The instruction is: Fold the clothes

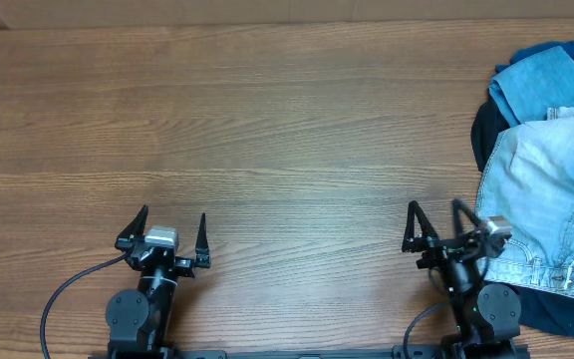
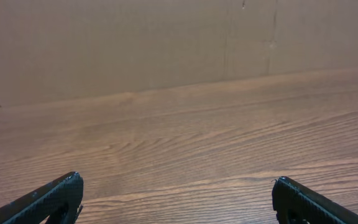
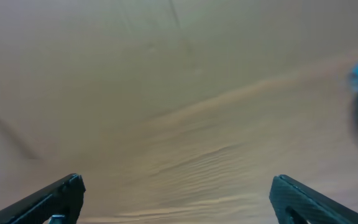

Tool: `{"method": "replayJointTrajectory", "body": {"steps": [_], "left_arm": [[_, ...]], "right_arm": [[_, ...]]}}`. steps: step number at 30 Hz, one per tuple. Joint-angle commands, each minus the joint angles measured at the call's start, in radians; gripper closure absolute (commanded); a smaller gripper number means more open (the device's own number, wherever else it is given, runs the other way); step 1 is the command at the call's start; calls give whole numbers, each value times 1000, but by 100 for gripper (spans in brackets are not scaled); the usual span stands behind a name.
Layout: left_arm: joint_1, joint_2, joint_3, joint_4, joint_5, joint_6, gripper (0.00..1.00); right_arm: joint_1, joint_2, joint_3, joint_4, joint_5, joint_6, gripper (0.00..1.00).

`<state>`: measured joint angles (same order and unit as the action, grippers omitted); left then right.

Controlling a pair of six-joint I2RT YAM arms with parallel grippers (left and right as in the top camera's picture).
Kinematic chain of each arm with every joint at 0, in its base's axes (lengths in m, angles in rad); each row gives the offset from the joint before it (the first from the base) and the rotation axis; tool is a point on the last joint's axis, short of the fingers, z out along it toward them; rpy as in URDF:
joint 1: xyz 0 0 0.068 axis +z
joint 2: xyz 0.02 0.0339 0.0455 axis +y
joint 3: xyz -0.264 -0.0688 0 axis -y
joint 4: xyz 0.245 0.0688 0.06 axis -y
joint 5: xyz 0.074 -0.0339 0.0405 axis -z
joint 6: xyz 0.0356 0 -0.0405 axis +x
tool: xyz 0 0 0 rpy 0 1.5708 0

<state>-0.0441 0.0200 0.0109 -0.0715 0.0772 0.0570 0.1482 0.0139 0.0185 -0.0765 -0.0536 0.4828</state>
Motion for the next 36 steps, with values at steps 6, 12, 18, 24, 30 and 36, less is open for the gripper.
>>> {"method": "replayJointTrajectory", "body": {"steps": [6,12,18,24,30,36], "left_arm": [[6,4,-6,1,-10,-13,0],[6,4,-6,1,-10,-12,0],[6,4,-6,0,-10,-13,0],[6,4,-6,0,-10,-13,0],[6,4,-6,0,-10,-12,0],[6,4,-6,0,-10,-12,0]], "right_arm": [[-6,-5,-8,85,-113,406,0],[-41,225,295,-41,43,64,0],[-220,747,808,-340,47,-201,0],[-558,1101,1145,-565,60,-229,0],[-758,1342,1153,-394,38,-398,0],[-759,1566,1153,-343,26,-431,0]]}}
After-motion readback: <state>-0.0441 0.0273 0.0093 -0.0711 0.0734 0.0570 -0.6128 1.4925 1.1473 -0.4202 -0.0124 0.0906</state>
